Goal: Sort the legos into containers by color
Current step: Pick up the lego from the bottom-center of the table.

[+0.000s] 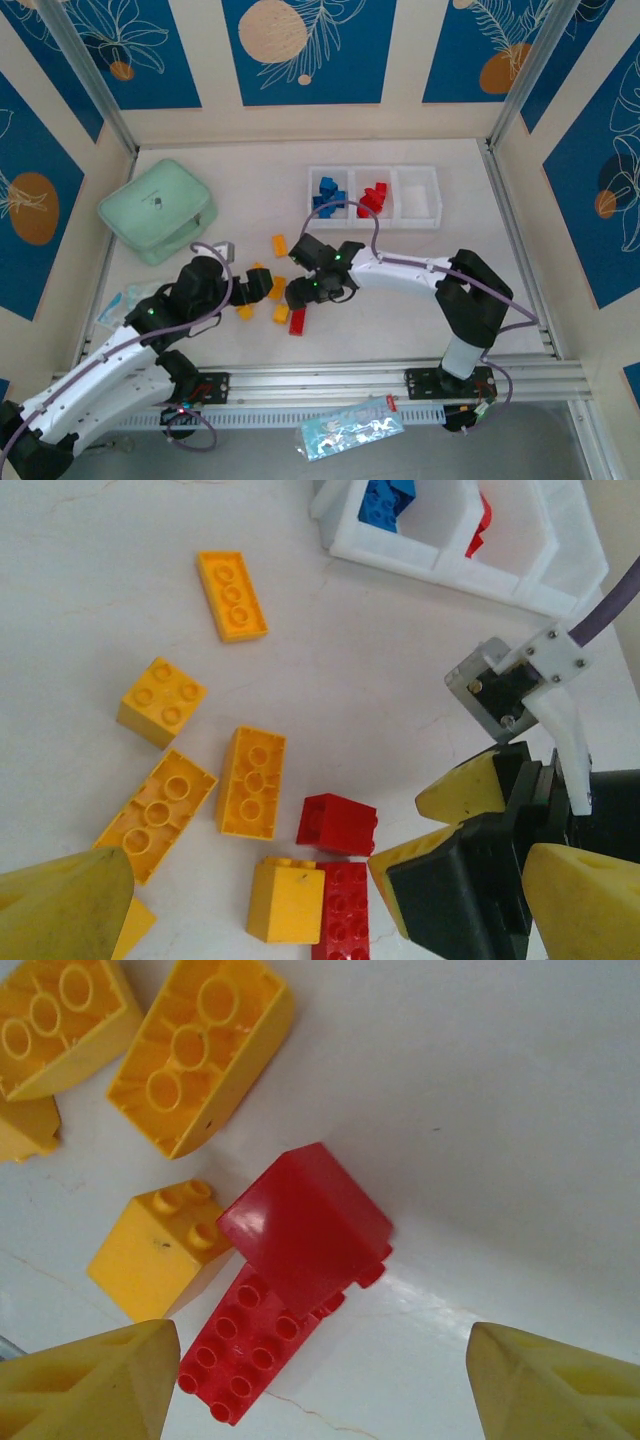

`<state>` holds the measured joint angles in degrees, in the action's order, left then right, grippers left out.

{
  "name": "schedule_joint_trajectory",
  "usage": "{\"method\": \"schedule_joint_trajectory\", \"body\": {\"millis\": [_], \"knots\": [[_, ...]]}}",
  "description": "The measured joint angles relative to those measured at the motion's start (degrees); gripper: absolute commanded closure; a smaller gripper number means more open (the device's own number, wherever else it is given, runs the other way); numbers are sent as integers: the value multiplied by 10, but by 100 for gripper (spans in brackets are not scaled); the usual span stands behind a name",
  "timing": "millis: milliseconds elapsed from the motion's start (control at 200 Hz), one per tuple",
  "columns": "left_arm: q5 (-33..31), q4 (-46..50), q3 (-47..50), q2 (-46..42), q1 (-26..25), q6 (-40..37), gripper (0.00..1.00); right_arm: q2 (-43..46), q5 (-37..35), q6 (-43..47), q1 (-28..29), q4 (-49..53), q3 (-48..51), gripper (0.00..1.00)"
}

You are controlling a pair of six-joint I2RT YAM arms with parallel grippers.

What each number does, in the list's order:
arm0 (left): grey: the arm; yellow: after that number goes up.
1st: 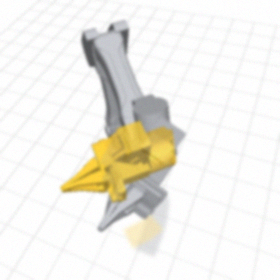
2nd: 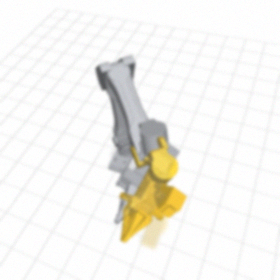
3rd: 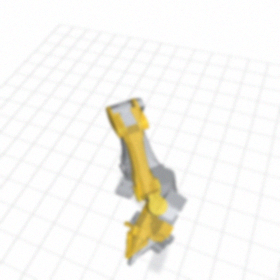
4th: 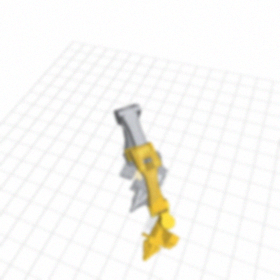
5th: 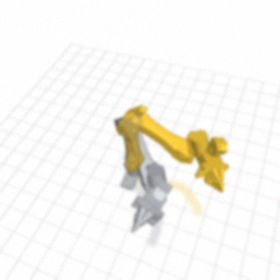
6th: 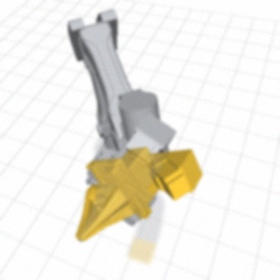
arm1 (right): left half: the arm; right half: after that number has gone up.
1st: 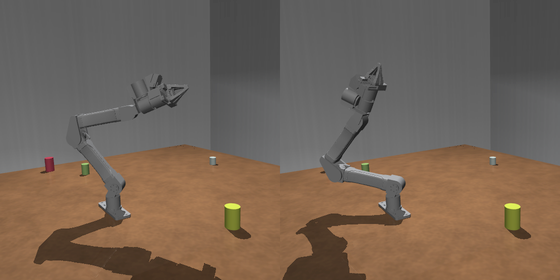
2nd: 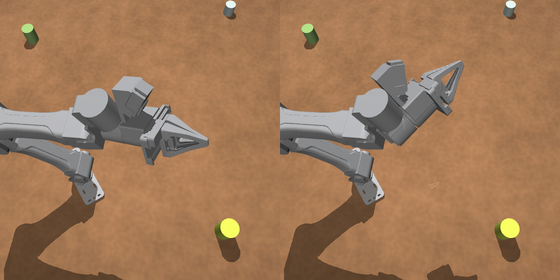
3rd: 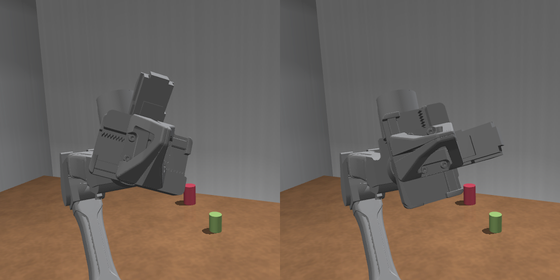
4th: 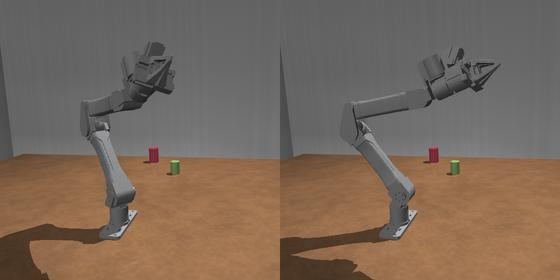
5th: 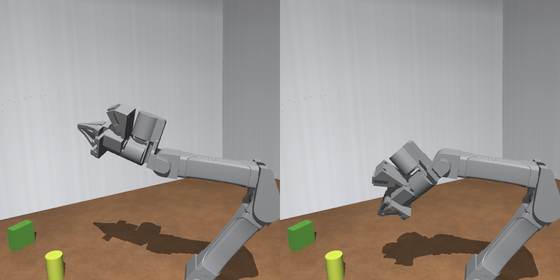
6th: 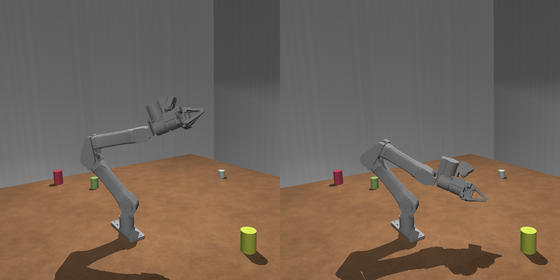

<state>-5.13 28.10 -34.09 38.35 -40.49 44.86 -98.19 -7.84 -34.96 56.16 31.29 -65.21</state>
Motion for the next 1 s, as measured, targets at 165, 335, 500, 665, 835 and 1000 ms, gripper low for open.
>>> {"method": "schedule_joint_trajectory", "body": {"millis": [165, 335, 500, 665, 835, 1000], "knots": [[-5, 16, 3, -3, 0, 3, 1, -22, 10, 20, 3, -18, 4, 24], [-6, 16, 3, -3, 0, 5, 1, -56, 5, 33, 2, -23, 3, 26], [-6, 16, 3, -3, 0, 8, 1, -68, -5, 50, -2, -24, -17, 32], [-6, 15, 3, -2, 0, 8, 1, -80, -13, 61, -16, -27, -32, 41], [-6, 15, 3, 2, 0, 7, 1, -96, -21, 70, -23, -28, -35, 52], [-10, 15, 3, 5, 0, 8, 1, -97, -26, 76, -22, -26, -36, 63]]}}
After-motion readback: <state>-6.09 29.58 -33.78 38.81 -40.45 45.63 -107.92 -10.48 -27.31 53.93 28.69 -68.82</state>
